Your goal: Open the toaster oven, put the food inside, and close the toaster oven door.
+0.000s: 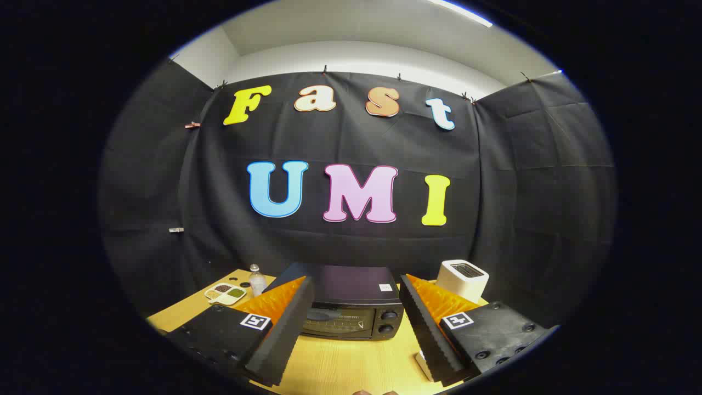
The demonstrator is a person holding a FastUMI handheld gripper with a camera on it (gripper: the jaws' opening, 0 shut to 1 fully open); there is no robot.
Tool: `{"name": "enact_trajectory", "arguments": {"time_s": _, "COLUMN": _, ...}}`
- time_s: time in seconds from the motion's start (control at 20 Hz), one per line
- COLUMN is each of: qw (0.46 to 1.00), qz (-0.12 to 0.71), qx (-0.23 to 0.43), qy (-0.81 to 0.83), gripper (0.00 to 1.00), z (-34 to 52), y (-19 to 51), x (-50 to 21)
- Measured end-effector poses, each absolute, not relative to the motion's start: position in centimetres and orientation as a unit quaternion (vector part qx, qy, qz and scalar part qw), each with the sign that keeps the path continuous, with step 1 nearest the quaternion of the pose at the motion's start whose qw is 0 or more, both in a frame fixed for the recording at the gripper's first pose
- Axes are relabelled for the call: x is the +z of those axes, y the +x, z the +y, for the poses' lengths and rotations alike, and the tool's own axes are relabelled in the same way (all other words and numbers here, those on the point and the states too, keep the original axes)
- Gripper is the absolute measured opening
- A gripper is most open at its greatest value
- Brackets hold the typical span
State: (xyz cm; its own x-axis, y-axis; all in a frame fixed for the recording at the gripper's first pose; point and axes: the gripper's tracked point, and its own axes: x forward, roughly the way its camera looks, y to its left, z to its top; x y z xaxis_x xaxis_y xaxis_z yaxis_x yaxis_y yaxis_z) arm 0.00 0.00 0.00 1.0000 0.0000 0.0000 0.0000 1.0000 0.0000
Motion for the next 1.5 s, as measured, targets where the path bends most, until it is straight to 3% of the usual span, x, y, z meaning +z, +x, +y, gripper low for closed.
{"name": "enact_trajectory", "arguments": {"time_s": 1.5, "qw": 0.999, "qz": 0.034, "qx": -0.015, "qy": 0.026, "gripper": 0.97, "z": 0.7, "y": 4.1, "x": -2.8}}
